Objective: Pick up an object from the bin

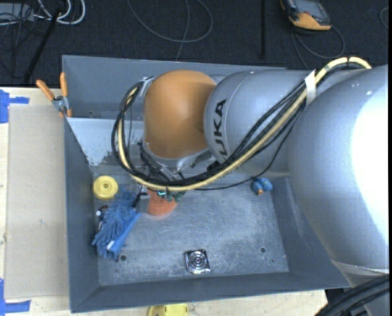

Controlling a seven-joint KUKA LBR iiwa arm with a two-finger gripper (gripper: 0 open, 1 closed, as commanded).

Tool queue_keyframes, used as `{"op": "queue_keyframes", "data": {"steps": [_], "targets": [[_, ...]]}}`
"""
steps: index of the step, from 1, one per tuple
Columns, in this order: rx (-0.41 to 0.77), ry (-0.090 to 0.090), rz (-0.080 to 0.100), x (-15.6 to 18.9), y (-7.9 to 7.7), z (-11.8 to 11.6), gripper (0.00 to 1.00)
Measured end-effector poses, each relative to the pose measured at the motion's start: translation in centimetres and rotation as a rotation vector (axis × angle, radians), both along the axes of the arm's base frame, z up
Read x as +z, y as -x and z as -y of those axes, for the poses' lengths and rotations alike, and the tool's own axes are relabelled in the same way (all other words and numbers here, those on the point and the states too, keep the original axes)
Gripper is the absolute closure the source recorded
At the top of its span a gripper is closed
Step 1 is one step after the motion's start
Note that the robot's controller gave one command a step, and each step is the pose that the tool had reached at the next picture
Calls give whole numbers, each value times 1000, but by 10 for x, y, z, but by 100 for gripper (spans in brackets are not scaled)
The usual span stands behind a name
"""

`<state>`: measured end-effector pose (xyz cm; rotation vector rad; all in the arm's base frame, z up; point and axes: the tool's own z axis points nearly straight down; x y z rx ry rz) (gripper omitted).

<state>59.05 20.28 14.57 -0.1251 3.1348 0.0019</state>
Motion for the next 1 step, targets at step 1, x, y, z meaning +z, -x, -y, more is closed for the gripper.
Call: {"op": "queue_keyframes", "data": {"steps": [1], "targets": [[6, 2, -4, -4, -1, 8, 0]]}}
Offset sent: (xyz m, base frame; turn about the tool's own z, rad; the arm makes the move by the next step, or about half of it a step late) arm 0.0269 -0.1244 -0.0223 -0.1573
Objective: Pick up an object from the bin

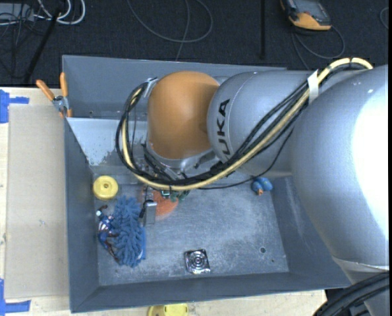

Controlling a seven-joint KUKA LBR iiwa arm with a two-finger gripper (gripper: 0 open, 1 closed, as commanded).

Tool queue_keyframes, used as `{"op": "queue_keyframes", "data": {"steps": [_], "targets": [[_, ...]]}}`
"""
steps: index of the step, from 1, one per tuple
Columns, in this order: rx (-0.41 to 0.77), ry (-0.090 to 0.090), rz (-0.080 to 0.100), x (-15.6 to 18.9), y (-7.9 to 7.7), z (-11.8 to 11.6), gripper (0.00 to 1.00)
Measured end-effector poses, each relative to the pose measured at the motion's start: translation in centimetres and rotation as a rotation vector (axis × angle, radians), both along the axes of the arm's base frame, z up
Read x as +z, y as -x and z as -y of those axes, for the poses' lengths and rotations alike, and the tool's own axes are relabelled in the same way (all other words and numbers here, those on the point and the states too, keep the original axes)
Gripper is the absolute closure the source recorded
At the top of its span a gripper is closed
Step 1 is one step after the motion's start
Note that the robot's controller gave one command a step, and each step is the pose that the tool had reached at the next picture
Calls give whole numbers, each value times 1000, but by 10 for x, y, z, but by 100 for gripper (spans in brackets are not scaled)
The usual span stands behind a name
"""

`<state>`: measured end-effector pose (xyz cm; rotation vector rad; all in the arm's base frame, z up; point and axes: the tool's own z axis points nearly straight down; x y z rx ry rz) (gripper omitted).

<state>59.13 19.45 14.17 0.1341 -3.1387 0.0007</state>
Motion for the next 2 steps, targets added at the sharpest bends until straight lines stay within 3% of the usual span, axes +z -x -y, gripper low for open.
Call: {"op": "queue_keyframes", "data": {"steps": [1, 2], "targets": [[69, -2, 0, -7, -10, 43, 0], [20, 2, 2, -25, -20, 58, 0]]}}
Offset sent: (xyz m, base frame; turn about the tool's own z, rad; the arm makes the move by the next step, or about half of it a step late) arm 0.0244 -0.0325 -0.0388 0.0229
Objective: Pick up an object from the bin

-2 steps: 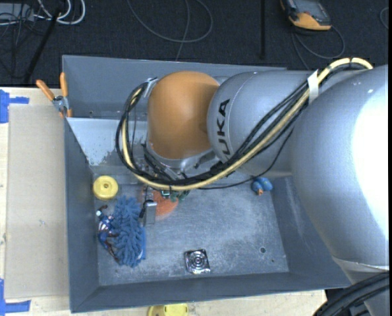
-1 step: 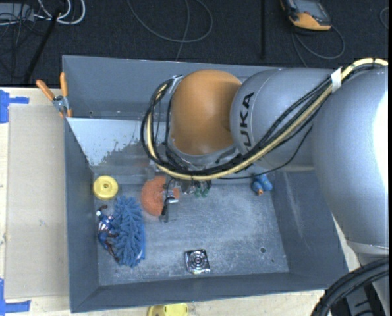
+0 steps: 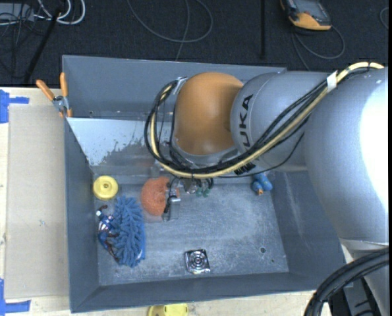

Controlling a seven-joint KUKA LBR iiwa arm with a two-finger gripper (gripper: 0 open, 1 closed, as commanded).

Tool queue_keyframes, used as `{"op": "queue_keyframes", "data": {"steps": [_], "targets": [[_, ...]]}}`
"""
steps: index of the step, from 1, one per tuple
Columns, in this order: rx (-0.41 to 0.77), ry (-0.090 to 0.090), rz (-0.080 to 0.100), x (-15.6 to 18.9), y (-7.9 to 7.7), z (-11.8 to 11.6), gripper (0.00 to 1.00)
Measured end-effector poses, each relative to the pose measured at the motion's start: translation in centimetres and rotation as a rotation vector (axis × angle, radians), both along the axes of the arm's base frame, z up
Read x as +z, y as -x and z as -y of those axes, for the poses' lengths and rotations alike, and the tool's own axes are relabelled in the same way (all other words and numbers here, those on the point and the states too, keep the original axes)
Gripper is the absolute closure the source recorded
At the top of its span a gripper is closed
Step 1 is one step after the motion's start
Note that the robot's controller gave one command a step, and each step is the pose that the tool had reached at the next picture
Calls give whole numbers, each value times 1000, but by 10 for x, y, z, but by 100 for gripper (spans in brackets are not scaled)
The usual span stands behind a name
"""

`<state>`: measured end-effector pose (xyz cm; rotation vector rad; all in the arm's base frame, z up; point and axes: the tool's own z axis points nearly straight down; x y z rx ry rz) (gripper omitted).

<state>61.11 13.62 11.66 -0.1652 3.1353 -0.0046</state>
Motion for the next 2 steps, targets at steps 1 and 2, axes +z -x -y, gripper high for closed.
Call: {"op": "queue_keyframes", "data": {"steps": [1, 2], "targets": [[39, -4, -3, -19, 27, 6, 0], [36, -3, 0, -32, 9, 10, 0]]}}
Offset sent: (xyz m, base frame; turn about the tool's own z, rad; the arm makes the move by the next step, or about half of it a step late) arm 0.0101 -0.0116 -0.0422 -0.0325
